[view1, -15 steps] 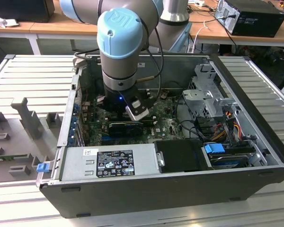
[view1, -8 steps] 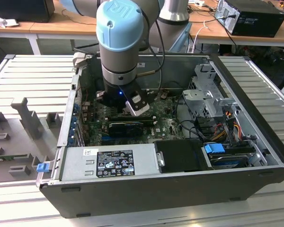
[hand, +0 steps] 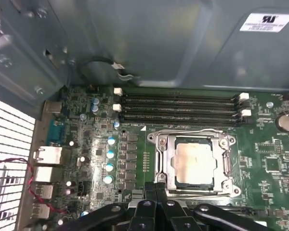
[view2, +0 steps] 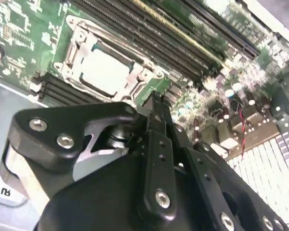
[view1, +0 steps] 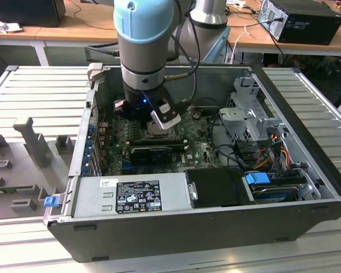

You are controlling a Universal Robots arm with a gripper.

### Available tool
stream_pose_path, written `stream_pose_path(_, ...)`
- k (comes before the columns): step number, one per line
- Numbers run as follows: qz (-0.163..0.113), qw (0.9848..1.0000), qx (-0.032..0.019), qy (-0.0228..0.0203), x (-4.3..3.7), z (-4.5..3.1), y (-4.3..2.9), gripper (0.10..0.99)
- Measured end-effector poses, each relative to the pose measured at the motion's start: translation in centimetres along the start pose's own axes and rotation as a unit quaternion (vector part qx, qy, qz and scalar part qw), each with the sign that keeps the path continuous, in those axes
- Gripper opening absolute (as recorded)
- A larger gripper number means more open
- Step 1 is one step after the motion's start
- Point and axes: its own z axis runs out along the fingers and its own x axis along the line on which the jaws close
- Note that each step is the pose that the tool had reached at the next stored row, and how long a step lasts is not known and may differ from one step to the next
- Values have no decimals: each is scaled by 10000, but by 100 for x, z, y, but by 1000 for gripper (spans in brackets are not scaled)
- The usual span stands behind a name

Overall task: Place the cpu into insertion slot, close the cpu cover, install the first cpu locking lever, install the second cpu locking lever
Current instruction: 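Install the second cpu locking lever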

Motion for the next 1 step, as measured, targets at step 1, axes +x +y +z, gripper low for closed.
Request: stream_pose_path(1, 0, 10000, 0, 0, 0, 0, 0, 106)
